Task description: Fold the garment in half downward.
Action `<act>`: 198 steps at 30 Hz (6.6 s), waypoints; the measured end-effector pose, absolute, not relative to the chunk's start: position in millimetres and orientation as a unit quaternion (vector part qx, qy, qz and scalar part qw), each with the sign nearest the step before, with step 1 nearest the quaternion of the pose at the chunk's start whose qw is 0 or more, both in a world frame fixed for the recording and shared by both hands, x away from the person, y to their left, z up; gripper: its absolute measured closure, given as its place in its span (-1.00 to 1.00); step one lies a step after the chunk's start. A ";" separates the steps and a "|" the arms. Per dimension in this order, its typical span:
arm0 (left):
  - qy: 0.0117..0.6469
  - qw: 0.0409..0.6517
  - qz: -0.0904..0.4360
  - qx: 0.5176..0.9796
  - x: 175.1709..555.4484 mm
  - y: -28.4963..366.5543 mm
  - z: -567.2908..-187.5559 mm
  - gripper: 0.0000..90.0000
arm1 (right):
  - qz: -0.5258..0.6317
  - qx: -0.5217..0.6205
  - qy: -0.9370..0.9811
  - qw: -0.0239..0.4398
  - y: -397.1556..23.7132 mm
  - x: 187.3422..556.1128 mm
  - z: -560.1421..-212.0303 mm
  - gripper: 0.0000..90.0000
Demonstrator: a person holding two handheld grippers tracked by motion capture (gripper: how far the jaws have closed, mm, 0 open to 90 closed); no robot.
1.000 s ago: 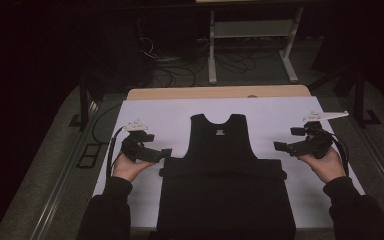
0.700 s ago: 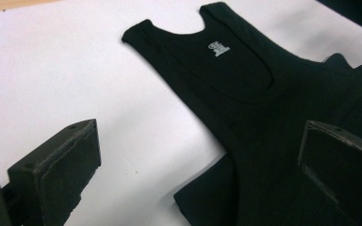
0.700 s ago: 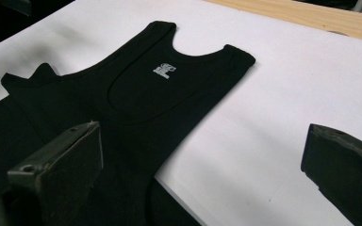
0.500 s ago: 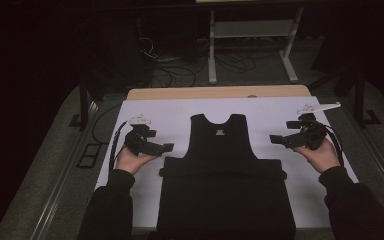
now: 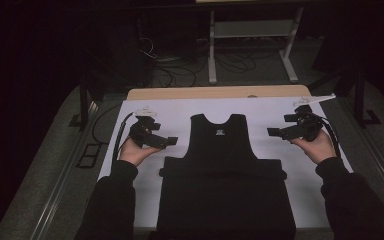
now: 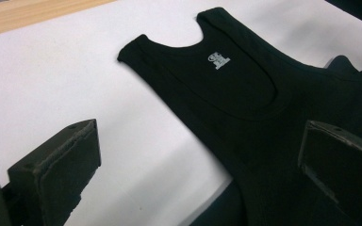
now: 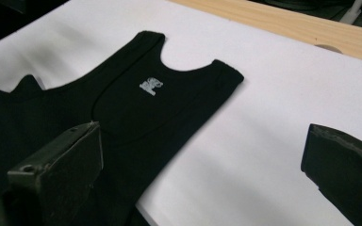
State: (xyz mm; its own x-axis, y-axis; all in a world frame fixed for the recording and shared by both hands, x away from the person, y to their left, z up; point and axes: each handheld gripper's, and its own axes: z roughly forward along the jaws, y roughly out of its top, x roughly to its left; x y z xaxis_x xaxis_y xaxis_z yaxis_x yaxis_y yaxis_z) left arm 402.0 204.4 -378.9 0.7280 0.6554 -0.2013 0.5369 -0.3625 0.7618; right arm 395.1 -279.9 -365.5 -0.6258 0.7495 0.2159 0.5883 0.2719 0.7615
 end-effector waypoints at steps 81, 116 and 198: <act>0.389 0.424 0.002 0.818 469.4 140.3 -448.4 -0.90 | 0.369 0.446 0.814 0.048 -207.5 468.4 -444.4 -0.69; 0.382 0.409 0.056 0.827 462.5 119.9 -454.1 0.61 | 0.387 0.429 0.815 0.040 -186.3 460.0 -452.9 0.64; 0.332 0.478 0.033 0.812 350.9 157.1 -372.1 0.90 | 0.450 0.346 0.821 0.050 -189.0 343.2 -369.3 0.85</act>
